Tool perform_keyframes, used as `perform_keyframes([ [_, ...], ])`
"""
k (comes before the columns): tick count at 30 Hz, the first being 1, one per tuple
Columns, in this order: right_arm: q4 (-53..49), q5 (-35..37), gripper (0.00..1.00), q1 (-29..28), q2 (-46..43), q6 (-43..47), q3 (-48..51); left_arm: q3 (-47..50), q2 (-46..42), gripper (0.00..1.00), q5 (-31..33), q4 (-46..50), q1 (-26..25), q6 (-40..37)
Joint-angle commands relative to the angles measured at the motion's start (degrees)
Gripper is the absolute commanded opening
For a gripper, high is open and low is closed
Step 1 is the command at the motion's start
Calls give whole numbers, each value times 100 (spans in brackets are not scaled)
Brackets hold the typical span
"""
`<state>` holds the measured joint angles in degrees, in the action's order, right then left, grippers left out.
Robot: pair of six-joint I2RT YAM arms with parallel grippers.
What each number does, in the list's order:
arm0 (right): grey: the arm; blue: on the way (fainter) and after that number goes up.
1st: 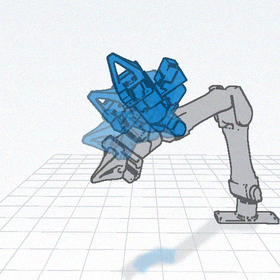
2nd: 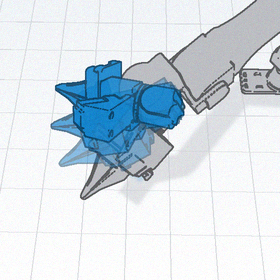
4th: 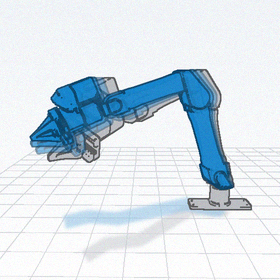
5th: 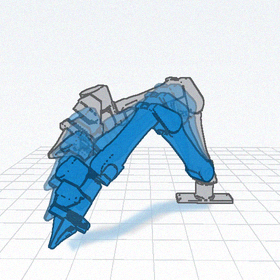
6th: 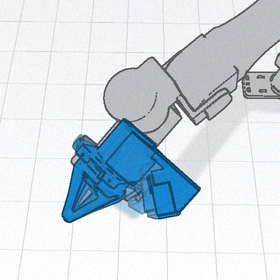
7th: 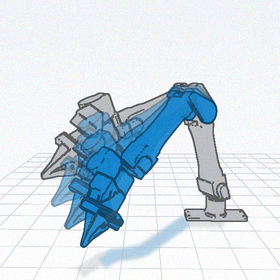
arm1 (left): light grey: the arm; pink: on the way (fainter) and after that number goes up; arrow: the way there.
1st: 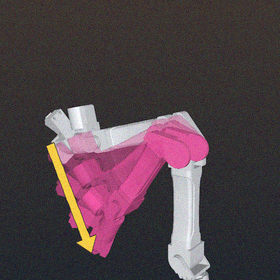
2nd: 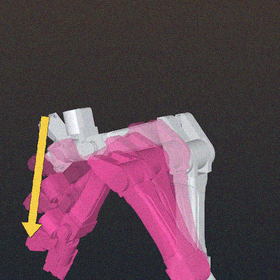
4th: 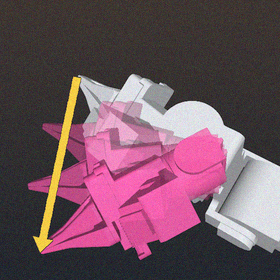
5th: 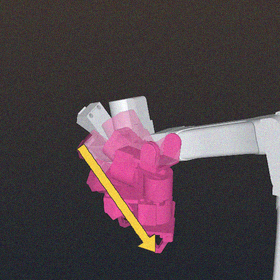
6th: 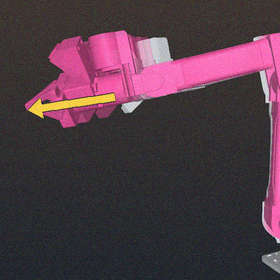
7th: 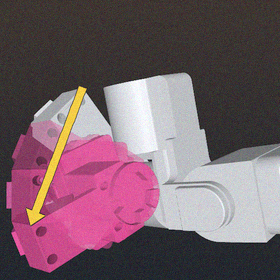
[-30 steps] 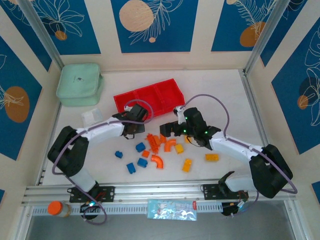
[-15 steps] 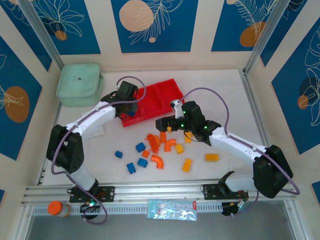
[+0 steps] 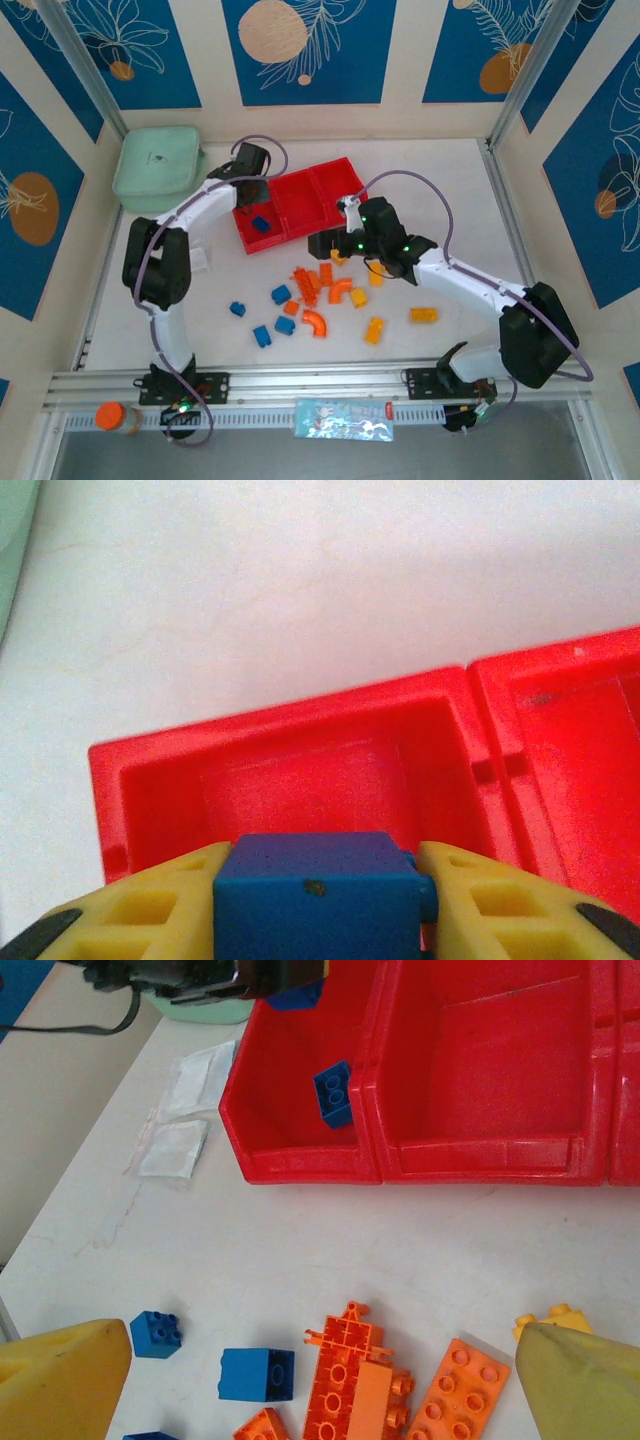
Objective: Sort the legos into containers by color
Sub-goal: Place the lego in the container.
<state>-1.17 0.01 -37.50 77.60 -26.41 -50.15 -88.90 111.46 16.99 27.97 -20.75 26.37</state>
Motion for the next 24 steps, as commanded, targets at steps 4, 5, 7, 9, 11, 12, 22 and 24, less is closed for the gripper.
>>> perform_keyframes([
  [4,-47,-62,99,41,176,40,-263,-527,534,46,74,10,66,-204],
  [5,-50,-62,99,41,184,44,-275,-592,613,47,98,50,75,-202],
  [7,-50,-68,99,49,185,57,-285,-668,716,48,103,95,95,-181],
  [9,-42,-85,99,58,177,65,-294,-684,762,50,111,104,112,-173],
  [11,-57,-98,99,71,164,75,-302,-692,747,53,96,121,119,-167],
  [12,-57,-103,99,76,151,75,-302,-683,724,54,86,116,121,-167],
  [22,-176,-262,99,84,-71,110,-348,-664,294,57,-305,130,117,-93],
  [24,-256,-291,99,85,-134,145,-339,-547,58,58,-509,69,123,-93],
])
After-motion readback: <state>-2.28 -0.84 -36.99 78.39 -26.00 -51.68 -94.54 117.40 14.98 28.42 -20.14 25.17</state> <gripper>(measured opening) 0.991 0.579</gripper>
